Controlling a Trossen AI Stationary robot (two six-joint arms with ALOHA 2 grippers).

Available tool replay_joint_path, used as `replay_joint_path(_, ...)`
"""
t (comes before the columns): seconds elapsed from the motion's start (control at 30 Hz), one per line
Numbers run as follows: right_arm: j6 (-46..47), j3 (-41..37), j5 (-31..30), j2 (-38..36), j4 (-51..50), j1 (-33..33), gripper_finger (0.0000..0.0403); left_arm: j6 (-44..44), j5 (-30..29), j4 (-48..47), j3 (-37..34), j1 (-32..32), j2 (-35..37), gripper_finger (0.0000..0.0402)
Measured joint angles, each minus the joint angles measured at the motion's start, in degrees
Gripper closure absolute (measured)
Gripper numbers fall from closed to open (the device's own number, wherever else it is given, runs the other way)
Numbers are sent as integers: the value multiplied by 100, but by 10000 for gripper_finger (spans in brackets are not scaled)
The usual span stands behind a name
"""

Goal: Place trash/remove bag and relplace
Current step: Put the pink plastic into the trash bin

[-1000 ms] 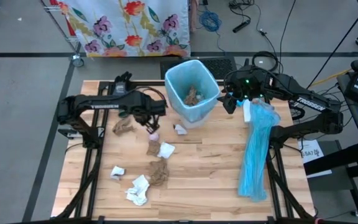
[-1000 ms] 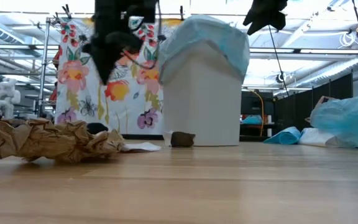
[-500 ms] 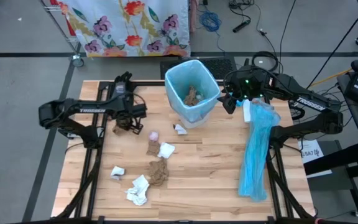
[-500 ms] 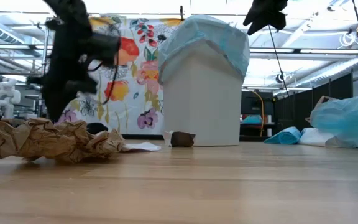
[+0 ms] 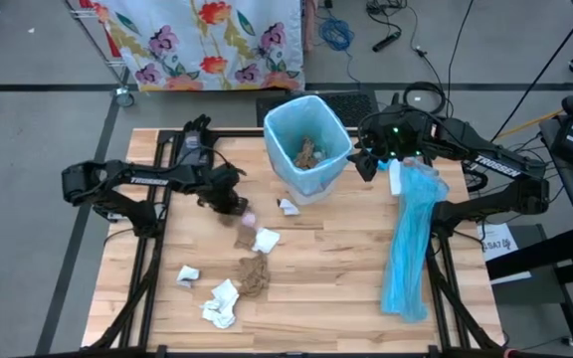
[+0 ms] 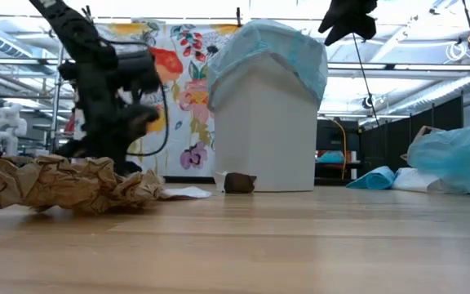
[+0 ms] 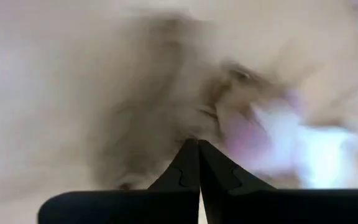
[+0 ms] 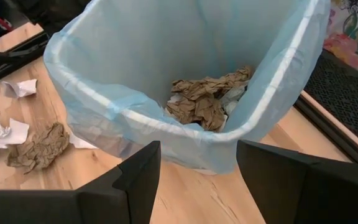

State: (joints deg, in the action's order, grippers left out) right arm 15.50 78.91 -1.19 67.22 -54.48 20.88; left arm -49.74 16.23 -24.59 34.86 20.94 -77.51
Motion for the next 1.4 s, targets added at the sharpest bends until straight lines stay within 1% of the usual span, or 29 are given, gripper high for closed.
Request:
replay_joint_path(0.07,87,0,-2,2,2,4,200,-84,226,-18,190,-141,94,402)
replay_joint_path(0.13,134,0,-5,1,-2,-1,200,-72,186,-247,376,-281,313,402)
replay_joint_path(0.27,248,0,2,2,13,0,200,-52,-235,-416,635,-471,700,402)
replay_joint_path(0.4,330,0,-32,2,17,0,200,-32,-711,-963,899,-608,1125,402)
replay_joint_path(0.5,349,0,-39,2,23,0,200,96,-760,-1541,1091,-765,1409,402)
replay_joint_path(0.6,436,0,-39,2,22,0,200,290,-1082,-1919,1223,-959,1709,402)
replay_joint_path(0.7,545,0,-42,2,20,0,200,574,-1363,-1868,1239,-1070,1843,401)
replay_joint_path(0.77,587,0,-42,2,21,0,200,659,-1393,-1857,1229,-1094,1838,395)
replay_joint_path(0.93,705,0,-42,2,17,0,200,933,-1330,-1681,1230,-1096,1824,353)
replay_joint_path(1.2,787,2,-42,2,-2,0,200,1041,-1331,-1804,1228,-1090,1710,253)
replay_joint_path(1.3,790,0,-42,2,-10,0,200,1470,-1360,-1828,1173,-1096,1612,215)
replay_joint_path(1.37,802,0,-42,2,-9,2,200,1902,-1642,-1796,1164,-1091,1531,196)
replay_joint_path(1.4,847,0,-42,2,-11,0,200,1972,-1715,-1781,1164,-1090,1485,189)
